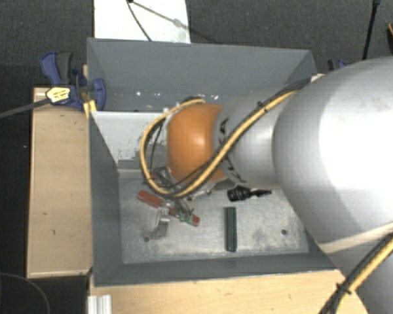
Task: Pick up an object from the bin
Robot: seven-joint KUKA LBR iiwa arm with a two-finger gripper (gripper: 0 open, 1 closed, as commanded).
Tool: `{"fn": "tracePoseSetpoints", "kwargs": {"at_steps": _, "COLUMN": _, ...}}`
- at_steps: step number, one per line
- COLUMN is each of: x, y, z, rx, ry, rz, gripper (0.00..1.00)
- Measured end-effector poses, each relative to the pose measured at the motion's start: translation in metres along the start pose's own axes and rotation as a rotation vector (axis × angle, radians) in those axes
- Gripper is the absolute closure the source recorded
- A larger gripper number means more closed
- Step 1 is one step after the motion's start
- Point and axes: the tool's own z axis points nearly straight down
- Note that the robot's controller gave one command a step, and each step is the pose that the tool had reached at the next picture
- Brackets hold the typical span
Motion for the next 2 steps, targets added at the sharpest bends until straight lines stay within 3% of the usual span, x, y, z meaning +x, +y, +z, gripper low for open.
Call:
{"fn": "tracePoseSetpoints", "kwargs": {"at_steps": 1, "x": 0.0079, "y": 0.0012, "z": -0.0363, "rx": -0.004, "ry": -0.009, "rz": -0.009, "gripper": 0.0}}
{"fn": "tracePoseSetpoints", "kwargs": {"at_steps": 2, "x": 0.0053, "y": -0.0012, "z": -0.0345, "rx": -0.005, "ry": -0.009, "rz": 0.352, "gripper": 0.0}}
